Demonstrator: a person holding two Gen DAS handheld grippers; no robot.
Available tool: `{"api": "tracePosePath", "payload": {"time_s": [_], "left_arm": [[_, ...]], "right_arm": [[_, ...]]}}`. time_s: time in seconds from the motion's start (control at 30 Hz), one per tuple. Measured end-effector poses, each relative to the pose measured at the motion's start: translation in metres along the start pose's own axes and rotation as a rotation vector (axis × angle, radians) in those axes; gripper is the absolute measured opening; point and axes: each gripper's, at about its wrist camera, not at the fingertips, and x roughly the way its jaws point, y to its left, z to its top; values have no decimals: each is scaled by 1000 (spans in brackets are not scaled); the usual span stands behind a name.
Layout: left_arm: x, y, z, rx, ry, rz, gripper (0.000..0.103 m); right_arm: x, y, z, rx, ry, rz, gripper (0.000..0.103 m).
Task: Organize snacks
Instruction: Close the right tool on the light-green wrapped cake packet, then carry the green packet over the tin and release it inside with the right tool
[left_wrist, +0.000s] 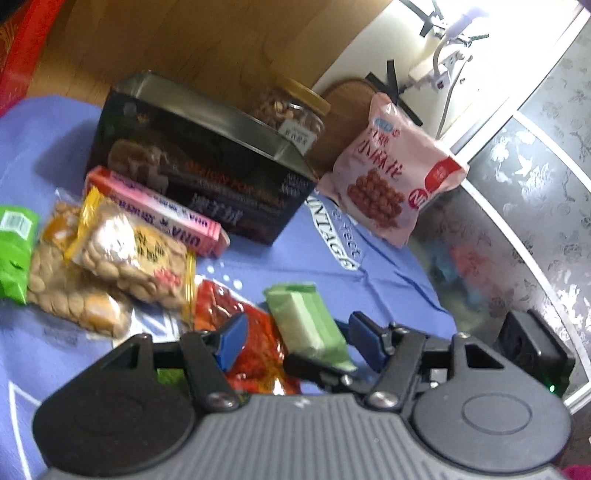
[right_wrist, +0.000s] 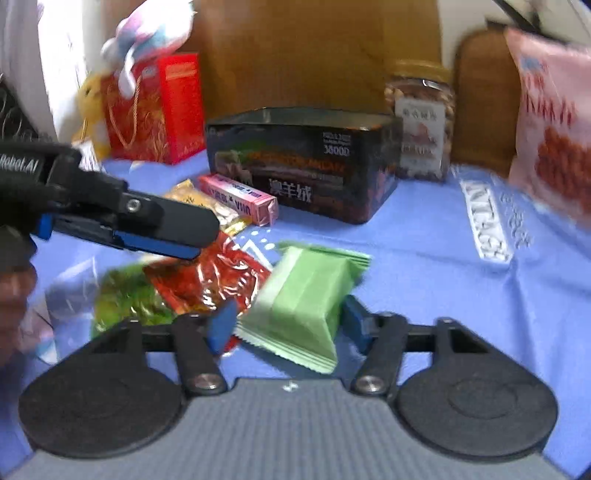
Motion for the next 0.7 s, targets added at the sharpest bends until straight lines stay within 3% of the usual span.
{"api": "tracePosePath", "payload": {"time_s": [0.27,0.3,0.4,0.43,0.7], "left_arm": [[-25,11,-3,-83,-46,-35,67],[-30,14,-3,-94,-57,-43,67],[-48,20,-5,-124,-94,-62,85],[-54,22,-6,-131,-108,-66,87],[-85,33,-19,-172,-152,-62,86]], "right_arm": [[-21,-39,0,276,-100,153,56],[-25,-34,2,262,-109,179,56],[-34,-9,6,166,-113,238,57],[-35,2,7,134,-111,259,57],[-12,69,10,-84,-89,286,57]]}}
